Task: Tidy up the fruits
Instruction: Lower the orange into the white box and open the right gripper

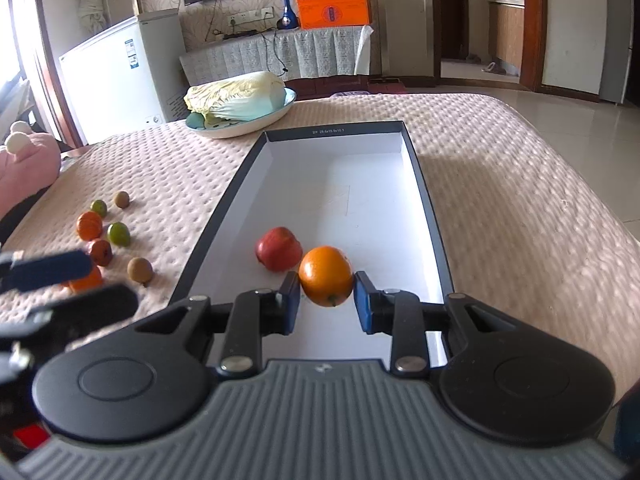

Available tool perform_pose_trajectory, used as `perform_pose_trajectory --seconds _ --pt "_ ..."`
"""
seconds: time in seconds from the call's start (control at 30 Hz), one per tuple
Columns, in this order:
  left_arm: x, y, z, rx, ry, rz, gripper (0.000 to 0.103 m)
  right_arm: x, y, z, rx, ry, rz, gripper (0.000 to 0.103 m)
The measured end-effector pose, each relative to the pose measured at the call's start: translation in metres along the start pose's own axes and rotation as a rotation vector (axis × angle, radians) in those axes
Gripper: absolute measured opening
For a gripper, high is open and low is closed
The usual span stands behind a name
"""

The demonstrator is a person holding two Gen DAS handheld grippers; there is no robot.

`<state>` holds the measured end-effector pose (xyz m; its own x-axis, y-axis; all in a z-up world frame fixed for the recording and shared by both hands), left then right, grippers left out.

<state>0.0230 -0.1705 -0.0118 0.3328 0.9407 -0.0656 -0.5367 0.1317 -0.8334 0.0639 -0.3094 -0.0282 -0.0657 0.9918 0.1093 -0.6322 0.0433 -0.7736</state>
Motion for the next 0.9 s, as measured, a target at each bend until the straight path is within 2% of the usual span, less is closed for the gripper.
perform_pose_trajectory --seconds 0.17,0.6,0.9 --pt "0.005 0.006 -0.012 0.029 -0.049 -0.004 0.055 0.007 0.003 -0.005 0.014 0.012 0.003 0.032" --pt "0.010 0.009 -0.020 0.041 -0.064 -0.002 0.060 0.006 0.007 -0.011 0.031 0.049 -0.027 0.033" --pt "0.013 0.009 -0.023 0.047 -0.072 0.011 0.061 0.005 0.006 -0.006 0.007 0.043 -0.037 0.034"
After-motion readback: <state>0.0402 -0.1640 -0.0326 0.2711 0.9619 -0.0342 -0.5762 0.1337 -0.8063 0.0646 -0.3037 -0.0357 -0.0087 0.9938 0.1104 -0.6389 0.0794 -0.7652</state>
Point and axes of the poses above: each gripper's, at about its wrist camera, not at the fingertips, and z roughly against the way its jaws point, x to its left, y to its underside, the point moved 4 cm from there along -z, roughly the way its jaws point
